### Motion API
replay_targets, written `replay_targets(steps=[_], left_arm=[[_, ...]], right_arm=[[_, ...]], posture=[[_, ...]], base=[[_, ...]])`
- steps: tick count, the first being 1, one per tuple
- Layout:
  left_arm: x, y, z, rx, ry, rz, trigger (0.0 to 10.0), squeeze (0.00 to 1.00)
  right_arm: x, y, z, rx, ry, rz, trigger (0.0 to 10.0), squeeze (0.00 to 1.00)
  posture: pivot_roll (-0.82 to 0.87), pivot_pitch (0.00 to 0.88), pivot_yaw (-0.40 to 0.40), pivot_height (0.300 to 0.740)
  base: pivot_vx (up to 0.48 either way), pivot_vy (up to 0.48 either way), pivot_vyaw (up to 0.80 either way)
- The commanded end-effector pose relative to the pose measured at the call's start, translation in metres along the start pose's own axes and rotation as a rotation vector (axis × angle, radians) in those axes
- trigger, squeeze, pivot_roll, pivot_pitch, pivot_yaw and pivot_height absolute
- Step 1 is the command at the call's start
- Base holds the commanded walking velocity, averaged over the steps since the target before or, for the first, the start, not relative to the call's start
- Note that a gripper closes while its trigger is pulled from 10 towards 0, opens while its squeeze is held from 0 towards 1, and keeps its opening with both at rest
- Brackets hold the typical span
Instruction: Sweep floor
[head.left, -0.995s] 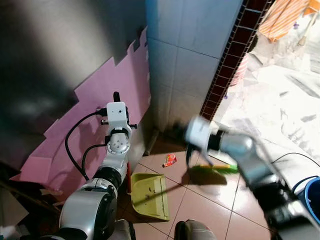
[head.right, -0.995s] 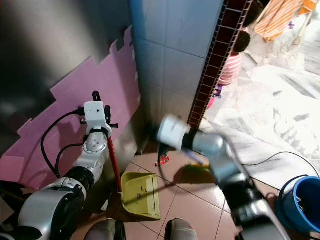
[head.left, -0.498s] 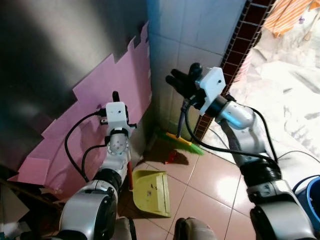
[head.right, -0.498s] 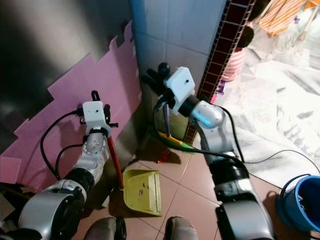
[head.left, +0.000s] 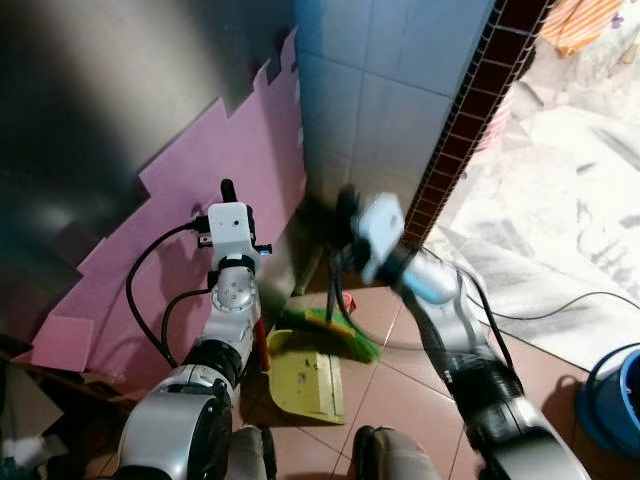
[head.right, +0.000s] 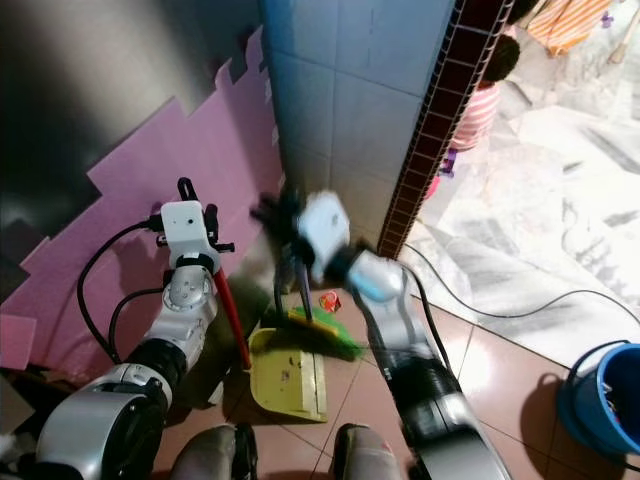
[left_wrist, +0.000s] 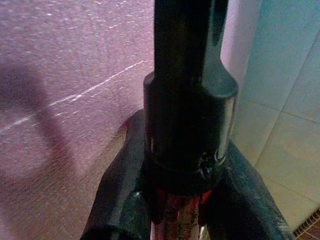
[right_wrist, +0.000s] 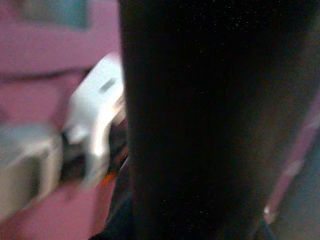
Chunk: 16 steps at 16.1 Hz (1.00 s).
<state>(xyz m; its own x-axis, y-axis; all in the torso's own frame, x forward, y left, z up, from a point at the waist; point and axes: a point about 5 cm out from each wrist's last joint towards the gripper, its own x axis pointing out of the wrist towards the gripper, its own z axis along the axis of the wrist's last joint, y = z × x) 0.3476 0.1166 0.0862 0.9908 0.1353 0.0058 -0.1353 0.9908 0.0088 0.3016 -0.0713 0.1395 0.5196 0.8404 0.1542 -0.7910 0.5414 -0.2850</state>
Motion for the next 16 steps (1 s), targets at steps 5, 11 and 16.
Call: replay_targets(steps=[5, 11, 16], left_arm=[[-0.010, 0.001, -0.024, 0.046, 0.117, -0.011, 10.0, 0.00], [-0.003, 0.007, -0.009, 0.038, 0.039, -0.016, 10.0, 0.00], [0.004, 0.016, 0.003, 0.061, -0.021, -0.024, 10.0, 0.00]], right_arm=[[-0.041, 0.008, 0.000, -0.018, 0.131, 0.145, 10.0, 0.00], [-0.116, 0.025, 0.013, 0.034, 0.391, 0.341, 10.0, 0.00], [-0.093, 0.006, 0.038, 0.082, 0.257, 0.214, 10.0, 0.00]], posture=[[-0.07, 0.203, 0.036, 0.740], [-0.13, 0.177, 0.029, 0.740], [-0.12, 0.150, 0.035, 0.740]], base=[[0.000, 0.000, 0.00], [0.000, 0.000, 0.00], [0.000, 0.000, 0.00]])
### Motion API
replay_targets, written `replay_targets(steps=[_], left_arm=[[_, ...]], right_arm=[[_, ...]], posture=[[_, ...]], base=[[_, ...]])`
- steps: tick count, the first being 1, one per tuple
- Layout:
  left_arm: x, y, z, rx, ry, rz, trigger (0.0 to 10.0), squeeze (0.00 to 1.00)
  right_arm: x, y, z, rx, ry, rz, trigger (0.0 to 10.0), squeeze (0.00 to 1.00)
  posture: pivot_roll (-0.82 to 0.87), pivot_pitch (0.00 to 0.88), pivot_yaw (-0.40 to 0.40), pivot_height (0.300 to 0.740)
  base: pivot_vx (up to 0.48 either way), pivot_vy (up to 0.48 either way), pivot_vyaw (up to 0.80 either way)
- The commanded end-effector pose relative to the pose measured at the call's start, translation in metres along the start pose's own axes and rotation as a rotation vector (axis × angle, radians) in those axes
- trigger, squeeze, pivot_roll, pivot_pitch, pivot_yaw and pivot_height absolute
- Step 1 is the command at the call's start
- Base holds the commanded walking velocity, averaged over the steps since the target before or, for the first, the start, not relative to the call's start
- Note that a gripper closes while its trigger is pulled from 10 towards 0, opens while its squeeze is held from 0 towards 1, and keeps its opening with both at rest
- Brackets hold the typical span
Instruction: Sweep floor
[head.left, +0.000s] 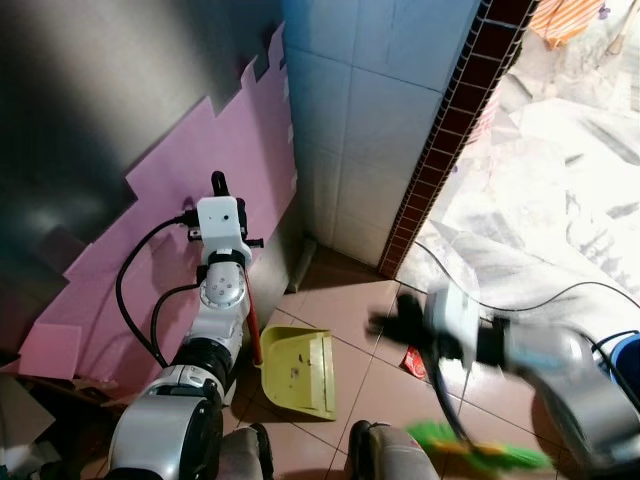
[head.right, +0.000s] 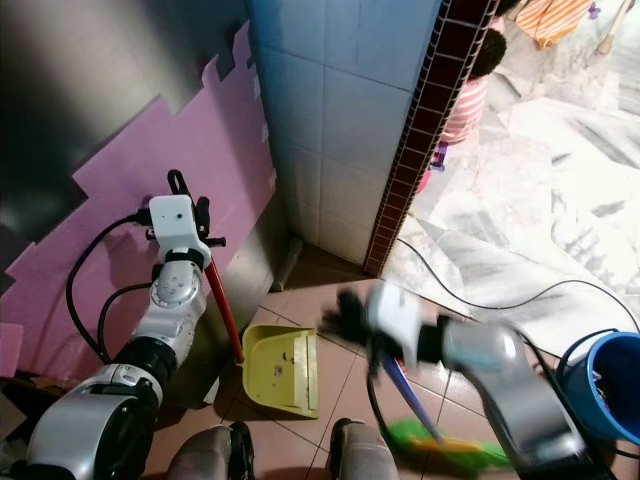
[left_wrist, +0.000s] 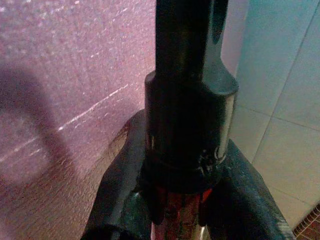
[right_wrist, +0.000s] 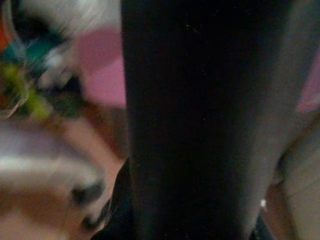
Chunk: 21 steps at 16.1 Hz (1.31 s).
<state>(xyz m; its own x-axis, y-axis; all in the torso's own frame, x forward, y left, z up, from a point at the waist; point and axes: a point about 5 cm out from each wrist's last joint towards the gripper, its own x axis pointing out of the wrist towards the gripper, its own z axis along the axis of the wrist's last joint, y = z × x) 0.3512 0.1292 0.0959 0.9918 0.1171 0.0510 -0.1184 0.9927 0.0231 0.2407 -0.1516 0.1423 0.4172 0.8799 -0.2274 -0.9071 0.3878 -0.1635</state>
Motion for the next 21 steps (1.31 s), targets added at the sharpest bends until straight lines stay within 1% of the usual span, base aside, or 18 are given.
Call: replay_targets(steps=[1, 3, 4, 5, 6, 7, 9, 10, 12, 13, 14, 15, 16, 17, 18, 19, 20, 21], left_arm=[[0.000, 0.004, -0.004, 0.056, 0.016, -0.012, 10.0, 0.00], [0.001, 0.001, -0.005, 0.065, 0.037, -0.045, 10.0, 0.00], [-0.001, -0.005, -0.010, 0.066, 0.067, -0.071, 10.0, 0.00], [-0.003, -0.008, -0.013, 0.060, 0.080, -0.081, 10.0, 0.00], [-0.006, -0.013, -0.016, 0.053, 0.091, -0.098, 10.0, 0.00], [-0.006, -0.015, -0.016, 0.059, 0.091, -0.109, 10.0, 0.00], [-0.006, -0.016, -0.015, 0.061, 0.095, -0.115, 10.0, 0.00], [-0.005, -0.016, -0.015, 0.061, 0.103, -0.122, 10.0, 0.00], [-0.005, -0.017, -0.016, 0.062, 0.108, -0.128, 10.0, 0.00], [-0.005, -0.017, -0.016, 0.062, 0.108, -0.128, 10.0, 0.00], [-0.005, -0.017, -0.017, 0.061, 0.112, -0.129, 10.0, 0.00], [-0.005, -0.018, -0.017, 0.046, 0.119, -0.132, 10.0, 0.00], [-0.006, -0.021, -0.018, 0.023, 0.132, -0.155, 10.0, 0.00], [-0.007, -0.023, -0.020, 0.022, 0.142, -0.166, 10.0, 0.00], [-0.008, -0.027, -0.020, 0.011, 0.152, -0.185, 10.0, 0.00], [-0.009, -0.031, -0.021, -0.005, 0.161, -0.218, 10.0, 0.00], [-0.010, -0.033, -0.022, -0.013, 0.164, -0.228, 10.0, 0.00], [-0.011, -0.035, -0.022, -0.043, 0.166, -0.237, 10.0, 0.00]], right_arm=[[0.004, -0.004, 0.030, -0.028, -0.153, -0.018, 10.0, 0.00], [0.012, -0.027, 0.062, 0.017, -0.342, -0.163, 10.0, 0.00], [0.016, -0.048, 0.087, 0.058, -0.486, -0.300, 10.0, 0.00], [0.017, -0.056, 0.095, 0.057, -0.522, -0.362, 10.0, 0.00], [0.018, -0.064, 0.099, 0.029, -0.531, -0.425, 10.0, 0.00], [0.019, -0.067, 0.100, 0.002, -0.528, -0.454, 10.0, 0.00], [0.020, -0.072, 0.102, 0.001, -0.540, -0.507, 10.0, 0.00], [0.020, -0.078, 0.105, -0.069, -0.518, -0.589, 10.0, 0.00], [0.019, -0.085, 0.105, -0.211, -0.464, -0.678, 10.0, 0.00], [0.019, -0.086, 0.104, -0.233, -0.453, -0.687, 10.0, 0.00], [0.017, -0.088, 0.101, -0.330, -0.411, -0.723, 10.0, 0.00], [0.017, -0.089, 0.098, -0.386, -0.391, -0.747, 10.0, 0.00], [0.016, -0.087, 0.094, -0.413, -0.403, -0.777, 10.0, 0.00], [0.018, -0.086, 0.087, -0.420, -0.376, -0.786, 10.0, 0.00], [0.020, -0.085, 0.076, -0.422, -0.320, -0.800, 10.0, 0.00], [0.023, -0.083, 0.061, -0.431, -0.246, -0.838, 10.0, 0.00], [0.025, -0.081, 0.054, -0.409, -0.225, -0.872, 10.0, 0.00], [0.027, -0.079, 0.045, -0.396, -0.198, -0.892, 10.0, 0.00]], posture=[[-0.12, 0.143, 0.038, 0.740], [-0.12, 0.143, 0.046, 0.740], [-0.12, 0.138, 0.049, 0.740], [-0.12, 0.136, 0.050, 0.740], [-0.12, 0.135, 0.052, 0.740], [-0.11, 0.129, 0.053, 0.740], [-0.10, 0.128, 0.053, 0.740], [-0.10, 0.141, 0.053, 0.740], [-0.10, 0.131, 0.051, 0.740], [-0.10, 0.134, 0.050, 0.740], [-0.10, 0.134, 0.050, 0.740], [-0.10, 0.134, 0.047, 0.740], [-0.10, 0.131, 0.046, 0.740], [-0.10, 0.130, 0.044, 0.740], [-0.09, 0.130, 0.043, 0.740], [-0.09, 0.128, 0.038, 0.740], [-0.09, 0.128, 0.038, 0.740], [-0.09, 0.129, 0.033, 0.740]], base=[[0.000, 0.000, 0.00], [0.000, 0.000, 0.00], [0.000, 0.000, 0.00], [0.000, 0.000, 0.00], [0.000, 0.000, 0.00], [0.000, 0.000, 0.00], [0.000, 0.000, 0.00], [0.000, 0.000, 0.00], [0.000, 0.000, 0.00], [0.000, 0.000, 0.00], [0.000, 0.000, 0.00], [0.000, 0.000, 0.00], [0.000, 0.000, 0.00], [0.000, 0.000, 0.00], [0.000, 0.000, 0.00], [0.000, 0.000, 0.00], [0.000, 0.000, 0.00], [0.000, 0.000, 0.00]])
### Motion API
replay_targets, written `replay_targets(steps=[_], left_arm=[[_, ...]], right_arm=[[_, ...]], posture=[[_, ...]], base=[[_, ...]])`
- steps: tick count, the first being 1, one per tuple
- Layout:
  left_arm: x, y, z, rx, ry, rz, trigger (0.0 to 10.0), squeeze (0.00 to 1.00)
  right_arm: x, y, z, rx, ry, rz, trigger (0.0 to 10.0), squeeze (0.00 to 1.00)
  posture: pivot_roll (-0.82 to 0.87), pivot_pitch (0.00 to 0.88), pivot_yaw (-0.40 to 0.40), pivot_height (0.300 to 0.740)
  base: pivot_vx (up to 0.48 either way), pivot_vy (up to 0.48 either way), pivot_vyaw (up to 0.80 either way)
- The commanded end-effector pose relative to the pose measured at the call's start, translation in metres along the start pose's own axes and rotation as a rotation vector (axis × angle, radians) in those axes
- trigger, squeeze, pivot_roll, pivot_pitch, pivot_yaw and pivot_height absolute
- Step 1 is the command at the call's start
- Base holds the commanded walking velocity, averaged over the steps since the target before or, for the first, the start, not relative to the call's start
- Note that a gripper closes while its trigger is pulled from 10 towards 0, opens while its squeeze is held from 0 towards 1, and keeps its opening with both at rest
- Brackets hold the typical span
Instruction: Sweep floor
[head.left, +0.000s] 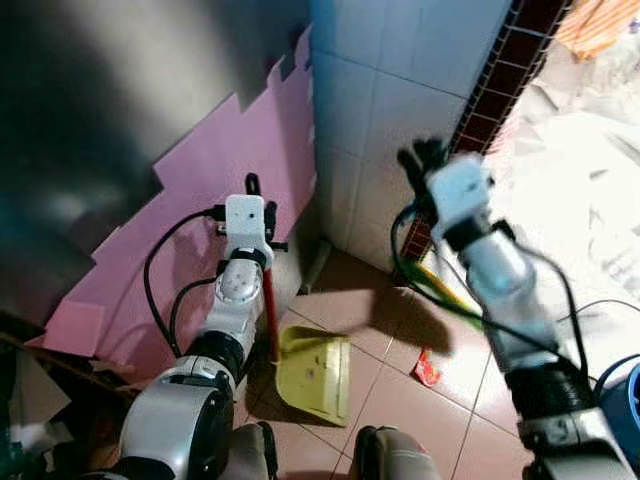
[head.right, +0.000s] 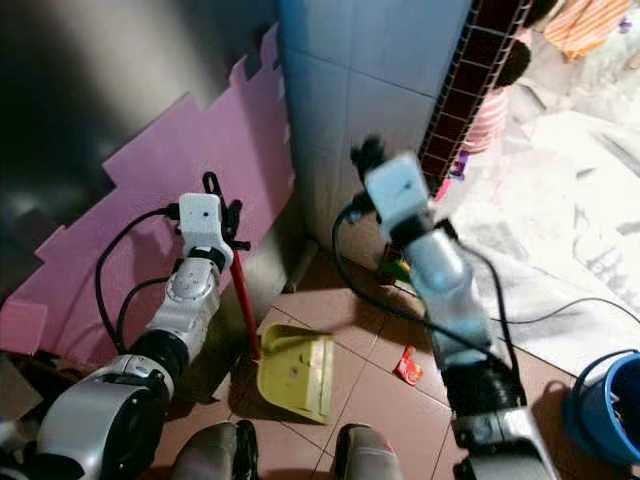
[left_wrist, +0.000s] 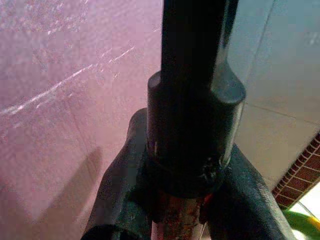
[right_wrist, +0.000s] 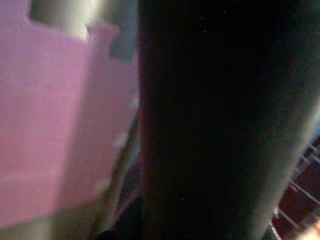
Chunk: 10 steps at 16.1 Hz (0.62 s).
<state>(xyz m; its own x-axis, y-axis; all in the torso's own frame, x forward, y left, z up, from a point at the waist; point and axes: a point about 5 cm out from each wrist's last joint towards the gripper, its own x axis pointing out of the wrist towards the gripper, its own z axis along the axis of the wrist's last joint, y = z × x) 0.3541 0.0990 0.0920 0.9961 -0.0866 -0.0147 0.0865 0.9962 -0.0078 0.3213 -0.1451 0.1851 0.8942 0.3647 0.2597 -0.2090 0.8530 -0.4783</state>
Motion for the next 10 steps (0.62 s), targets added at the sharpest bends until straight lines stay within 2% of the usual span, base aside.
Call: replay_targets(steps=[1, 4, 5, 8, 10], left_arm=[[-0.008, -0.007, -0.021, -0.014, 0.110, -0.032, 10.0, 0.00], [-0.009, -0.007, -0.022, -0.021, 0.117, -0.041, 10.0, 0.00], [-0.009, -0.007, -0.023, -0.023, 0.118, -0.047, 10.0, 0.00], [-0.009, -0.007, -0.023, -0.030, 0.123, -0.047, 10.0, 0.00], [-0.009, -0.006, -0.023, -0.035, 0.127, -0.046, 10.0, 0.00]], right_arm=[[-0.003, 0.005, -0.002, -0.053, 0.002, -0.020, 10.0, 0.00], [-0.010, 0.022, -0.018, -0.011, 0.069, -0.015, 10.0, 0.00], [-0.012, 0.029, -0.027, 0.003, 0.131, -0.012, 10.0, 0.00], [-0.016, 0.041, -0.040, 0.116, 0.217, -0.025, 10.0, 0.00], [-0.013, 0.050, -0.043, 0.239, 0.263, -0.059, 10.0, 0.00]], posture=[[-0.08, 0.124, 0.033, 0.740], [-0.07, 0.122, 0.033, 0.740], [-0.07, 0.122, 0.031, 0.740], [-0.07, 0.123, 0.028, 0.740], [-0.07, 0.124, 0.041, 0.740]], base=[[0.000, 0.000, 0.00], [0.000, 0.000, 0.00], [0.000, 0.000, 0.00], [0.000, -0.171, 0.00], [0.000, -0.330, 0.00]])
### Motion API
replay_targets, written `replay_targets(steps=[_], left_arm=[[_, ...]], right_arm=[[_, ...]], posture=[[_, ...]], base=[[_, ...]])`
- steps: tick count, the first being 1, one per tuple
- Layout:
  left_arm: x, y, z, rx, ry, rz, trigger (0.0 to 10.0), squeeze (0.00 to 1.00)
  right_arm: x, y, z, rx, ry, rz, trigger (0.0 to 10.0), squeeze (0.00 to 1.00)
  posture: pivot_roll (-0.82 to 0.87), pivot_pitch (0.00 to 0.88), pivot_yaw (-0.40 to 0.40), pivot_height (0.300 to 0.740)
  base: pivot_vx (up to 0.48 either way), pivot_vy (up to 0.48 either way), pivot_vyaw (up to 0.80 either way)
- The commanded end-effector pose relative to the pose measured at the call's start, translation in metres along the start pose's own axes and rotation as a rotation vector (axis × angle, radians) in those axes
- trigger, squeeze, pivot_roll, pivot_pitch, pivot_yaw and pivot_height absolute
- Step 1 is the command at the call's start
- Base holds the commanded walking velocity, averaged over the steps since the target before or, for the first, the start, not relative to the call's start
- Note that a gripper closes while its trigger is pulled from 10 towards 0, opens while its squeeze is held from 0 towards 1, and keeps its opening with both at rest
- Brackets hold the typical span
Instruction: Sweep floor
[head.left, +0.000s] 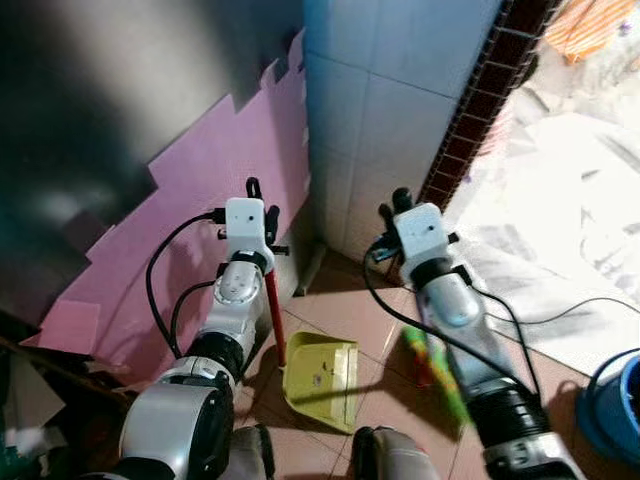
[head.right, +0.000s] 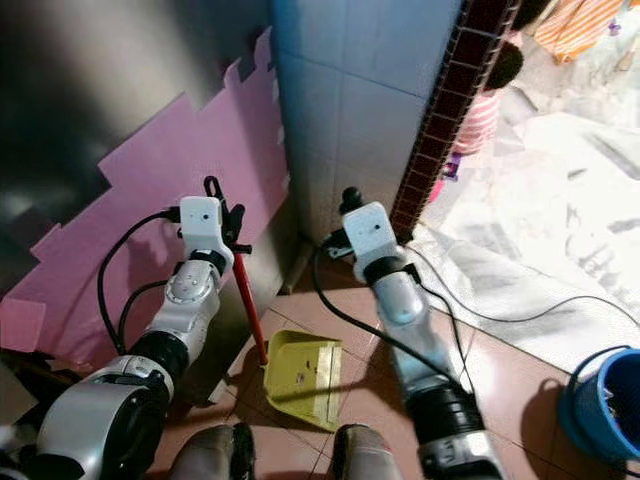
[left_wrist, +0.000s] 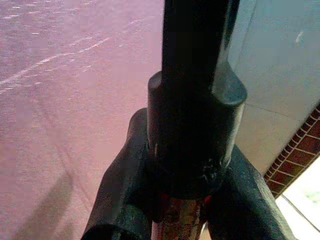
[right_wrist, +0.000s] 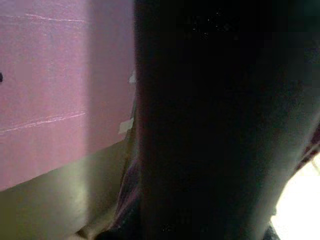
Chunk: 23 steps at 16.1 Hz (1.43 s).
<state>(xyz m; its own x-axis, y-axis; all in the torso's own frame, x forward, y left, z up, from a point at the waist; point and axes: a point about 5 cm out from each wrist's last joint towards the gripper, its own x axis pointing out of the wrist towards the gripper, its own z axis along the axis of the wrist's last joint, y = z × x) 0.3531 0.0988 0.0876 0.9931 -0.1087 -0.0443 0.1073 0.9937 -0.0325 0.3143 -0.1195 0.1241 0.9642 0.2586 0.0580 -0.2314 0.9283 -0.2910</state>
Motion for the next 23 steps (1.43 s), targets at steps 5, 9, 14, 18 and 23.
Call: replay_targets(steps=[5, 9, 14, 18, 23], left_arm=[[-0.005, -0.006, -0.017, -0.010, 0.104, -0.031, 10.0, 0.00], [-0.004, -0.005, -0.017, -0.011, 0.107, -0.020, 10.0, 0.00], [-0.004, -0.006, -0.016, -0.018, 0.110, -0.013, 10.0, 0.00], [-0.004, -0.005, -0.017, -0.019, 0.112, -0.005, 10.0, 0.00], [-0.003, -0.003, -0.015, -0.044, 0.103, 0.009, 10.0, 0.00]], right_arm=[[0.012, 0.000, 0.001, 0.217, 0.048, -0.046, 10.0, 0.00], [0.017, 0.000, 0.012, 0.400, 0.018, -0.032, 10.0, 0.00], [0.021, -0.002, 0.028, 0.582, -0.034, -0.005, 10.0, 0.00], [0.028, -0.013, 0.055, 0.676, -0.145, 0.027, 10.0, 0.00], [0.030, -0.042, 0.092, 0.339, -0.353, 0.017, 10.0, 0.00]], posture=[[-0.07, 0.135, 0.043, 0.740], [-0.07, 0.130, 0.041, 0.740], [-0.08, 0.125, 0.036, 0.740], [-0.08, 0.123, 0.036, 0.740], [-0.09, 0.114, 0.036, 0.740]], base=[[0.000, -0.373, 0.00], [0.000, -0.073, 0.00], [0.000, 0.000, 0.00], [0.000, 0.000, 0.00], [0.000, 0.000, 0.00]])
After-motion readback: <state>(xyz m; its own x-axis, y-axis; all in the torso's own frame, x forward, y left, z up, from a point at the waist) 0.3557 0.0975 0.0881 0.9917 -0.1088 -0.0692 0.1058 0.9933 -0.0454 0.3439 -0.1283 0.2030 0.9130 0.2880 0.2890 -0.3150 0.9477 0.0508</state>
